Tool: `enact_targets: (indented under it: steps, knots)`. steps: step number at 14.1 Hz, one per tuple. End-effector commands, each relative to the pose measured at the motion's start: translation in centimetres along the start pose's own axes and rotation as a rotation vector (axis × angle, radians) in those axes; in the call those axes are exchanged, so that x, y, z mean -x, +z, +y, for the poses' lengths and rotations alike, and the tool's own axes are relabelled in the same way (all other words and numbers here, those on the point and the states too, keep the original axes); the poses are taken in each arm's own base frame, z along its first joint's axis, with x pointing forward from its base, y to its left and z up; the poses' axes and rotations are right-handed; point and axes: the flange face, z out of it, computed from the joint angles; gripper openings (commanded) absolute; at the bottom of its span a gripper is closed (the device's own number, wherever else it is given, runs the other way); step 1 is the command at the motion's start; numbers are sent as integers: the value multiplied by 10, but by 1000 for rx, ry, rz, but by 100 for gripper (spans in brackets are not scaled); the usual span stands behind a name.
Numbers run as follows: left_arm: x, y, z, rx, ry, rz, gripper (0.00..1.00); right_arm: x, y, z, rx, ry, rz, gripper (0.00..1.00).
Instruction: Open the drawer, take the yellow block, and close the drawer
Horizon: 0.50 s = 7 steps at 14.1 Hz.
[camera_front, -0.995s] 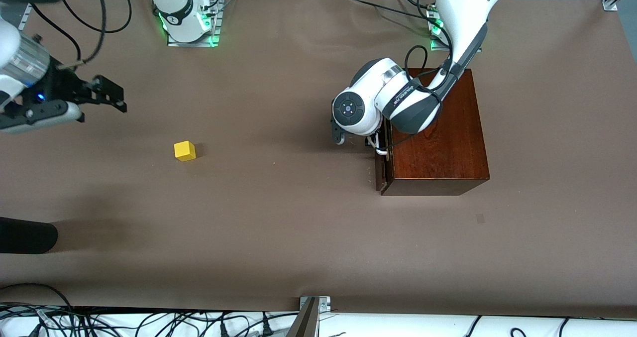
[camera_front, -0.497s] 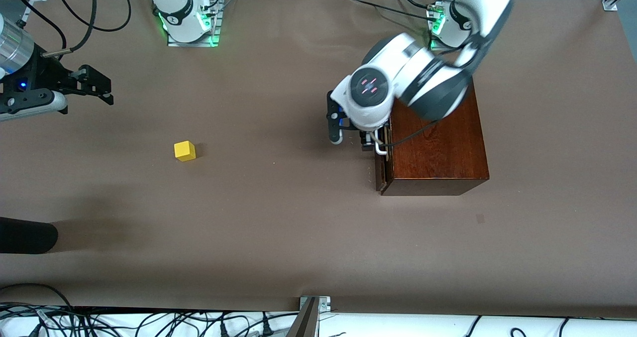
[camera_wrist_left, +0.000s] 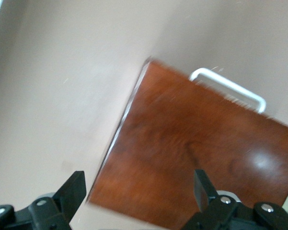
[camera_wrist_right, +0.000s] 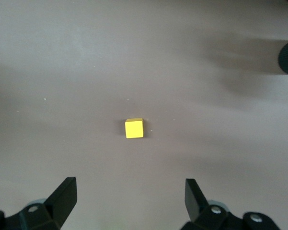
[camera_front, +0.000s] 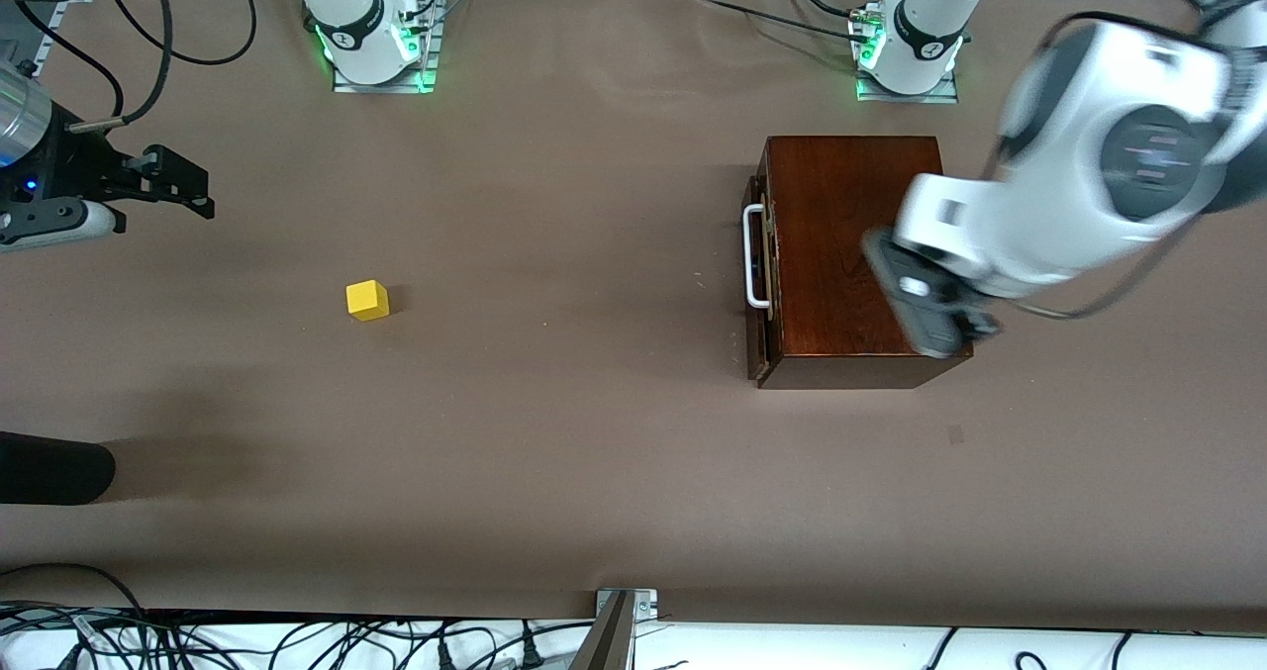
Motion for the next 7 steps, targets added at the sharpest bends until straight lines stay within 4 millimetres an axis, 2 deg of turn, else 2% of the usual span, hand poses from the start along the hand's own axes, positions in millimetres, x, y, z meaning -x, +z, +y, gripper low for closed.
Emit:
enact_targets:
  steps: [1,3,5,7]
  knots:
    - [48,-16,-9,-35,-149,68,100,1,-7,-2,-36,17,17,100]
    - [76,-14,-9,-25,-371,160,100,1,-7,-2,-35,16,17,100]
    - [104,-21,1,-29,-586,174,100,3,-8,-2,-36,16,11,100]
    - [119,-34,15,-23,-819,183,100,3,-8,-2,-36,16,12,100]
